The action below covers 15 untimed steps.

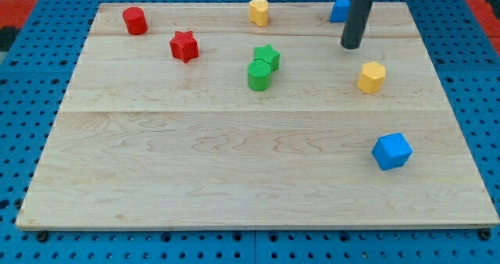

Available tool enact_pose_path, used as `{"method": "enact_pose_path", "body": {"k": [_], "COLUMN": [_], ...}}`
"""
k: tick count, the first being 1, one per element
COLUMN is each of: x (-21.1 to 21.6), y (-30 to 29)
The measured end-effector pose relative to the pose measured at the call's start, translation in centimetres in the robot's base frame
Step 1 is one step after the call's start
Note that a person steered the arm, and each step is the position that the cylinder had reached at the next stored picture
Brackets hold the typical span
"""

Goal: Push the red star towards the center left of the board

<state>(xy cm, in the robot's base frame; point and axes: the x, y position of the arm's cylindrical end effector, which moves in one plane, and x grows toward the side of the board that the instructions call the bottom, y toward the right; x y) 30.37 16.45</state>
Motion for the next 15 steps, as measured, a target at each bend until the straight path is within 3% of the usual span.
{"method": "enact_pose_path", "body": {"k": [5, 6, 7, 9, 10, 12, 14, 15], "x": [0.4, 1.2, -4.0, -2.5, -0.1, 6.6, 9.1, 9.6], "y": [-0.7, -6.1, -14.7, -28.5, -31.0, -32.3, -25.1, -29.1]}}
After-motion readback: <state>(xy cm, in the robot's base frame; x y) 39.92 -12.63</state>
